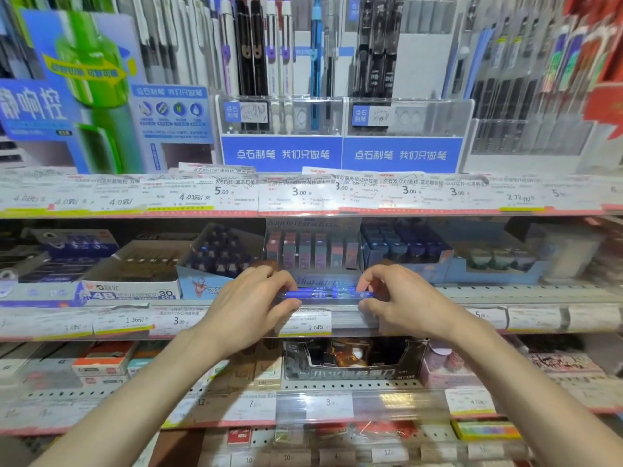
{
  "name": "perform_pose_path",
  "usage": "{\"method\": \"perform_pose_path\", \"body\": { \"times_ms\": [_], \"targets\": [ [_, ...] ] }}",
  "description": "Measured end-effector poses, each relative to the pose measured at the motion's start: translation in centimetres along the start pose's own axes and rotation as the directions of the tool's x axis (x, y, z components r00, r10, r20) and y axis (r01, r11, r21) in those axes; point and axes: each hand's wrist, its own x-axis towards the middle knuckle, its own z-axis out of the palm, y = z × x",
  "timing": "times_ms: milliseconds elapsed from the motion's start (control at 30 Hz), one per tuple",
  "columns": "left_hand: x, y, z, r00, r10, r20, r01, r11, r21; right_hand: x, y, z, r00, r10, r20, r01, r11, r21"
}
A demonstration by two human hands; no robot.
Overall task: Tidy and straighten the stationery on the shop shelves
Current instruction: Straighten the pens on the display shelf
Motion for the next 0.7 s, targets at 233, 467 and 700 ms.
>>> {"method": "perform_pose_path", "body": {
  "times_ms": [233, 467, 700],
  "targets": [
    [0.0, -0.1, 0.1, 0.999, -0.023, -0.04, 0.018, 0.994, -0.112, -0.7, -0.4, -0.4, 0.996, -0.017, -0.088, 0.021, 0.999, 0.041],
    [-0.7, 0.5, -1.0, 0.99, -0.031, -0.136, 0.001, 0.977, -0.214, -2.0, -0.8, -1.4, 0.985, -0.067, -0.159, 0.075, 0.996, 0.046],
    [-3.3, 1.4, -3.5, 0.974, 0.001, -0.227, -0.077, 0.942, -0.325, -4.0, -2.9, -3.4, 0.971, -0.092, -0.22, 0.12, 0.986, 0.116]
  ]
}}
